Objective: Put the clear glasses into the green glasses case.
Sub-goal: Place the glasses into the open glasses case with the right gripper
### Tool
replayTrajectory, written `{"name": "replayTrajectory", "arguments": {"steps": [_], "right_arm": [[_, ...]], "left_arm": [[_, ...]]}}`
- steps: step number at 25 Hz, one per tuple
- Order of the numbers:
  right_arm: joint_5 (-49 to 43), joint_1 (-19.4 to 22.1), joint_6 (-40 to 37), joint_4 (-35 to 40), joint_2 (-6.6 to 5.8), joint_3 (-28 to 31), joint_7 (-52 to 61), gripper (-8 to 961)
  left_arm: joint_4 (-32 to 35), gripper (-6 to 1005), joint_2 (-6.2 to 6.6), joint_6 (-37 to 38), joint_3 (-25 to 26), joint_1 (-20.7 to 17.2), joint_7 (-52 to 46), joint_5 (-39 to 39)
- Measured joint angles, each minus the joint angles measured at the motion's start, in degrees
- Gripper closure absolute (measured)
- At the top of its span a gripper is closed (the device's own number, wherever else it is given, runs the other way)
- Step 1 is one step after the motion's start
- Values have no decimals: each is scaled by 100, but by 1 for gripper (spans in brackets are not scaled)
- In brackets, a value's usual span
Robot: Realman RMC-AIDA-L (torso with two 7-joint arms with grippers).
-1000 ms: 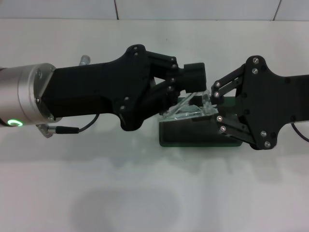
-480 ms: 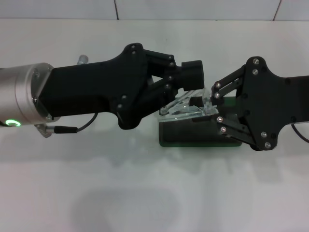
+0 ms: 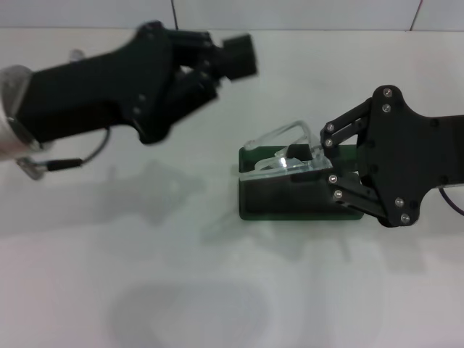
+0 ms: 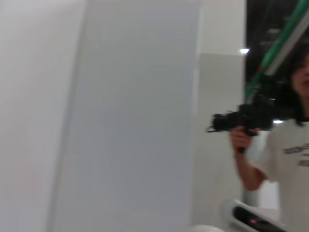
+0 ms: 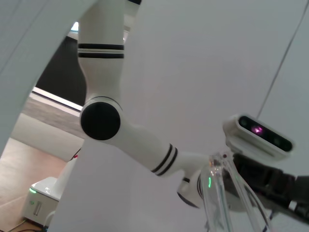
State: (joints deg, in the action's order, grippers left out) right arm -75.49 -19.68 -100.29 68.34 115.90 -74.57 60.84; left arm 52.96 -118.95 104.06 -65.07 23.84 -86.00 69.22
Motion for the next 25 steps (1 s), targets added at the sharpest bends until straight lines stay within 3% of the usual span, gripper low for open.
{"name": "replayTrajectory", "arguments": {"steps": [4, 7, 11, 14, 17, 20, 25], "right_arm": [[-124, -56, 159, 88, -32, 8, 655, 813], [-541, -212, 288, 389, -65, 126, 1697, 812], [-1852, -612, 199, 1192, -73, 291, 3609, 811], [-2984, -1245, -131, 1570, -108, 296, 5243, 810], [-3850, -2020, -577, 1406, -139, 297, 6261, 809], [-4646, -2522, -783, 1012, -41, 209, 6573, 808], [-5264, -3323, -316, -157, -3, -539, 6858, 806]], "left_arm": [[11, 947, 90, 0, 692, -94, 30, 103], [0, 947, 244, 1, 1188, -235, 27, 121], [-3, 947, 372, 5, 1642, -456, -20, 149], [-9, 947, 389, 8, 1808, -622, -3, 140], [-112, 948, 351, 8, 1831, -686, 80, 156], [-321, 948, 304, 9, 1825, -657, 211, 209], [-578, 948, 270, 9, 1801, -671, 380, 218]]}}
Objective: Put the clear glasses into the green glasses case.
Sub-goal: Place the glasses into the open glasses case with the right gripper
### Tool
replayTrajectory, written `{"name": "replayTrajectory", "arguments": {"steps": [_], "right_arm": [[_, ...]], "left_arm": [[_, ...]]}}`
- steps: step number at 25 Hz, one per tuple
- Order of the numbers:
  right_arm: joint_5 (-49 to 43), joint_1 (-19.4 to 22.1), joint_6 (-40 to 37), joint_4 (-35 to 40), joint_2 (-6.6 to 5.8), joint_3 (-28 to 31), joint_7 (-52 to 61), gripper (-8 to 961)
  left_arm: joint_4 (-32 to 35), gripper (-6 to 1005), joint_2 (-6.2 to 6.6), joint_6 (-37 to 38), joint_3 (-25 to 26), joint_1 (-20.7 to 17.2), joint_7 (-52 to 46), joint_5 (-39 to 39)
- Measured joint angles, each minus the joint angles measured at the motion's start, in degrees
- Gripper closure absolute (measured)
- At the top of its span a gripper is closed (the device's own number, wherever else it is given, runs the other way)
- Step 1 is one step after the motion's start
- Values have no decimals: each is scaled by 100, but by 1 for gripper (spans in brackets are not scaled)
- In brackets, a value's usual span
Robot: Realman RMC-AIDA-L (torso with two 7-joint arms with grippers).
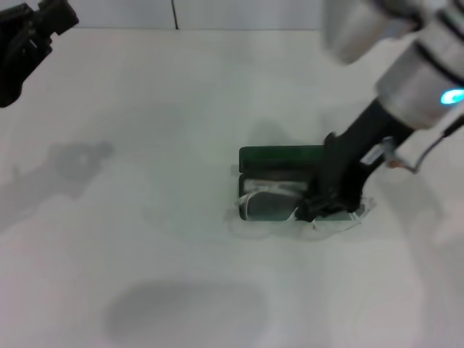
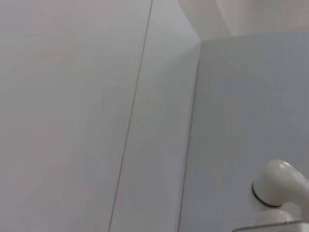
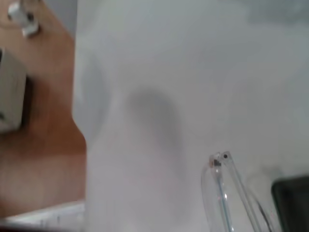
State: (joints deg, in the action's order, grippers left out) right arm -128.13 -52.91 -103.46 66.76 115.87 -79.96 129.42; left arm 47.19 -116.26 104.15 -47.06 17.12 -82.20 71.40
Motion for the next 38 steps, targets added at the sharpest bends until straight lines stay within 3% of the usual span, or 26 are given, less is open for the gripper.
{"name": "replayTrajectory", "arguments": {"steps": [3, 8, 22, 38], "right_arm": [[-257, -350, 244, -532, 21, -329, 68, 806], [-596, -393, 636, -625, 26, -764, 261, 804], [-1014, -474, 1131, -885, 24, -795, 111, 799], [-940, -517, 1457, -1121, 32, -1083, 34, 794]], "left_arm": [[-1, 948, -1, 0, 13, -24, 8, 6], [-3, 947, 42, 1, 25, -10, 17, -17], [-8, 944, 112, 18, 31, 8, 86, 9], [-194, 941, 46, 18, 38, -48, 317, -12]]}}
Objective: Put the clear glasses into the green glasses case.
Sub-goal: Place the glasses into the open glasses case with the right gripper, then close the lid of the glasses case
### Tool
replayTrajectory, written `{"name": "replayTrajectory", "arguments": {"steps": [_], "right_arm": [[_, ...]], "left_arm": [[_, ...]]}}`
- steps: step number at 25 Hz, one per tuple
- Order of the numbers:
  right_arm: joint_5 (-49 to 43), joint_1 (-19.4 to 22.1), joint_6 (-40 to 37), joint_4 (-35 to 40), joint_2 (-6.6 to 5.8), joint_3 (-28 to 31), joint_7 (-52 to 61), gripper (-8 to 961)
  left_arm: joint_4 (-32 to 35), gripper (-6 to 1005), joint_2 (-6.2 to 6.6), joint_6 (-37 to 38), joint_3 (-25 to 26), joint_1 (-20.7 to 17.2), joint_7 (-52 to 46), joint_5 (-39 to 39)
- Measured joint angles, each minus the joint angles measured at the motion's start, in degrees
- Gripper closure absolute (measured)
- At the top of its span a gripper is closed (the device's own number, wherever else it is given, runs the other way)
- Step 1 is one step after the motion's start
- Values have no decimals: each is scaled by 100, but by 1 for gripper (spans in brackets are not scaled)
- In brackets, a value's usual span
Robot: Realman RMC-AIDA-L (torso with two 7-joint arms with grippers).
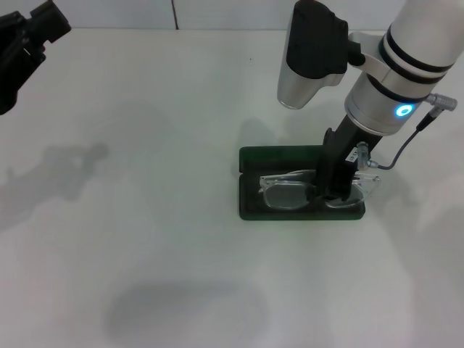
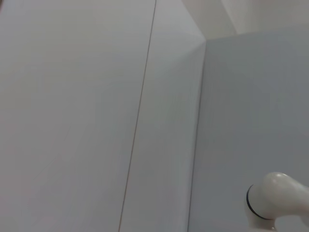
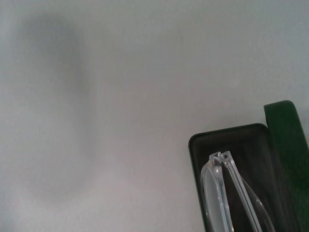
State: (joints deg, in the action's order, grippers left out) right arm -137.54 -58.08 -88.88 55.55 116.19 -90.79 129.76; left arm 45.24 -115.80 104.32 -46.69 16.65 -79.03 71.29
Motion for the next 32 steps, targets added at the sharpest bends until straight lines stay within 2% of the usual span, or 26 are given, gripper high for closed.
{"name": "replayTrajectory", "arguments": {"steps": [23, 32], "right_arm": [[-14, -2, 128, 87, 0, -1, 49, 787], [27, 193, 29, 641, 0, 22, 89, 786]], "left_arm": [[-147, 937, -8, 0, 2, -21, 81, -20], [-156, 936, 18, 5, 2, -45, 81, -25]]}}
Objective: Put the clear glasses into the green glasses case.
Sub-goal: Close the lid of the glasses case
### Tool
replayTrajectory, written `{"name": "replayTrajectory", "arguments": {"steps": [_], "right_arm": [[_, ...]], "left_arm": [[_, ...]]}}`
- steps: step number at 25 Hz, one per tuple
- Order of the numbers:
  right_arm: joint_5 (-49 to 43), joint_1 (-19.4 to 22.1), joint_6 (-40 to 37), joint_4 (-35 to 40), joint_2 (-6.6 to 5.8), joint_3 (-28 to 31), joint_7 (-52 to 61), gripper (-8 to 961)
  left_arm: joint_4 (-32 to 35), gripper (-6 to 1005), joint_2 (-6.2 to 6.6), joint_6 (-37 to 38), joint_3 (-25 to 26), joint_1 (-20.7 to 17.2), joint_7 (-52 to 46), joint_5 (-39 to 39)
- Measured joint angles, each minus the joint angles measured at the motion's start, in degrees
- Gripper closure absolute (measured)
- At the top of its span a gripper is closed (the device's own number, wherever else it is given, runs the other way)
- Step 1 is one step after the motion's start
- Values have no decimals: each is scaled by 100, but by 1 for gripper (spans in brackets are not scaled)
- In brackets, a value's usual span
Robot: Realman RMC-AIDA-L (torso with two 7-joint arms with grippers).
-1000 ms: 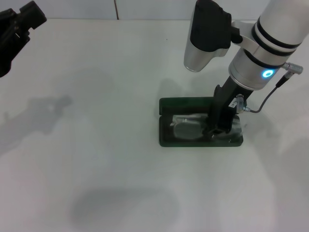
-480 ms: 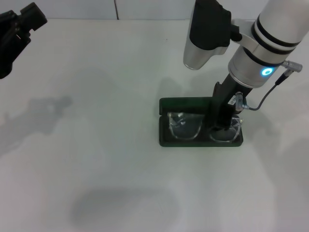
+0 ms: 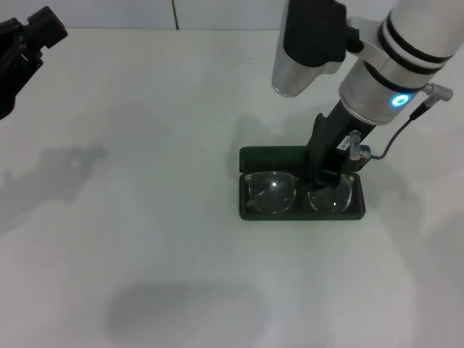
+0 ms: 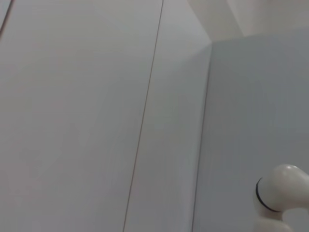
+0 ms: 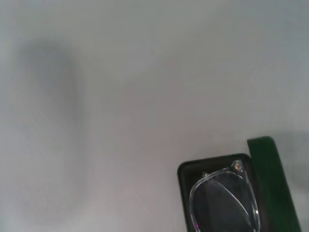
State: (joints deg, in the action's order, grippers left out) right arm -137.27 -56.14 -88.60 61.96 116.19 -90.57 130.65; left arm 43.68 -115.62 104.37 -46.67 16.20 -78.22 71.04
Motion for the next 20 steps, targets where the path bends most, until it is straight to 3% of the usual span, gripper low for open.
{"name": "replayTrajectory", "arguments": {"steps": [6, 12, 15, 18, 19, 20], "right_arm": [[19, 828, -215, 1431, 0, 16, 205, 786], [248, 2298, -298, 3676, -31, 248, 270, 785], [774, 3152, -237, 4620, -34, 1106, -77, 785], [1830, 3825, -133, 4874, -46, 2271, -570, 785], [1830, 3825, -133, 4874, -46, 2271, -570, 785], [3162, 4236, -219, 4392, -69, 3499, -1136, 785]], "left_arm": [[26, 935, 11, 33, 0, 18, -20, -31], [24, 934, 9, 110, -11, 59, -93, -74], [14, 933, 0, 111, -40, 110, -125, 2], [0, 933, -18, 129, -73, 229, -153, 198], [0, 932, -18, 129, -73, 229, -153, 198], [-3, 932, -73, 365, -371, 398, -37, 365]]}}
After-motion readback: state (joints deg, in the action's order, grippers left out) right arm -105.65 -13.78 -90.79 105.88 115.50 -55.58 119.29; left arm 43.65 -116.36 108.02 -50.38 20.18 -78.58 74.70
